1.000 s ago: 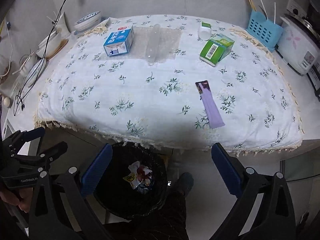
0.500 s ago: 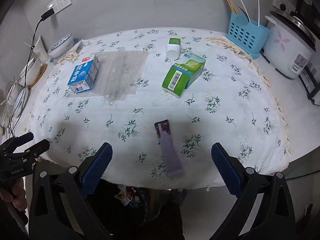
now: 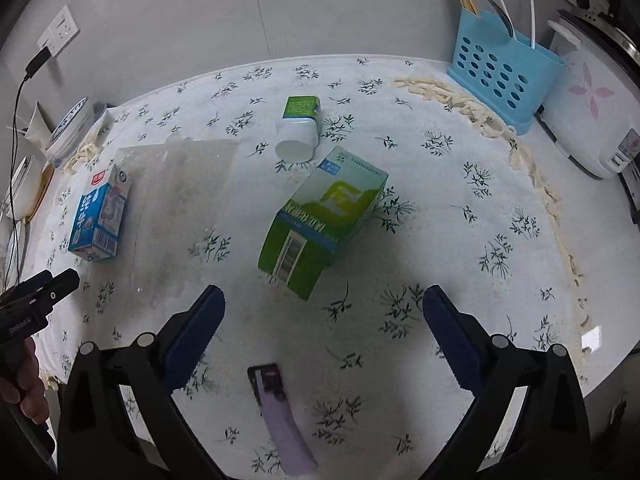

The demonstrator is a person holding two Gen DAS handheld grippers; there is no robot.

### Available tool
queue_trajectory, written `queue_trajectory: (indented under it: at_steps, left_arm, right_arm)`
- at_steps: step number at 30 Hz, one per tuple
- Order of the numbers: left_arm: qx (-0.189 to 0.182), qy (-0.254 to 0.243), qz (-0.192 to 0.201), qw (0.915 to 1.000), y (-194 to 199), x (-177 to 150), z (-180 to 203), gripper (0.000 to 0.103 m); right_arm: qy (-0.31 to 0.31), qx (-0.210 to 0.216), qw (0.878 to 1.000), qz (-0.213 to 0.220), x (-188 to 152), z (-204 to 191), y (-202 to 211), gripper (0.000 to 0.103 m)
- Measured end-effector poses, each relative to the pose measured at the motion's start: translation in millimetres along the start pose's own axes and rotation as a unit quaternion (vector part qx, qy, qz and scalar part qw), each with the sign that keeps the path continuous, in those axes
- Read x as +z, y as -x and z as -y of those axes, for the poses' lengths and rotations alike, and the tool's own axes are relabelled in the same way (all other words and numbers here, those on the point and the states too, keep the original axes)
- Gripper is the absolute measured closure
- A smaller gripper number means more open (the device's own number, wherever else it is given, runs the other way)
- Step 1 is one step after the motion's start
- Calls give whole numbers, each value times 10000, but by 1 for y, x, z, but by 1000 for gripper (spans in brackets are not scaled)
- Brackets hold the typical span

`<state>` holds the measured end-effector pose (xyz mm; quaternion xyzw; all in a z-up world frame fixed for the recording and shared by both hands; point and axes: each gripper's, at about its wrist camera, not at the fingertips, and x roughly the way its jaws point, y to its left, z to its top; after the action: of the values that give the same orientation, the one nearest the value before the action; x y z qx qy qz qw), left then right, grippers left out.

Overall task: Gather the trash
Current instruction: 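Grasp the green tea box with the right tool while the left tool grasps the milk carton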

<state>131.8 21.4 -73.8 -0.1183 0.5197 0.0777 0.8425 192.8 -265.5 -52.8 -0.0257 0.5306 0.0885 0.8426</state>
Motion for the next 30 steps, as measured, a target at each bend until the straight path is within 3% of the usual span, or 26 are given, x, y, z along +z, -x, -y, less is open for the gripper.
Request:
queue_trajectory:
  at_steps: [13, 19, 24, 27, 28, 30]
  left_arm:
    - [205, 301, -165, 9992, -45, 50, -4, 8]
    - [238, 338, -338, 9986, -61, 65, -3, 18]
    - [273, 343, -459, 9980, -69, 70, -3, 32]
    - [304, 375, -530, 9974, -73, 71, -5, 40]
    - [299, 383, -527, 9974, -74, 71, -6, 41]
    - [353, 352, -512, 9974, -72, 70, -5, 41]
  right_arm:
    - [-697, 65, 9963, -507, 56, 16, -49, 8]
    - [-896, 38, 9935, -700, 66, 14, -65, 14]
    - [-1082, 14, 9899, -914, 69, 13, -76, 25]
    - [-1221, 39, 9865, -1092, 69, 15, -84, 40]
    - [-1257, 51, 9853, -1153, 69, 15, -87, 49]
    - [-1303, 83, 9844, -1178, 68, 15, -88, 54]
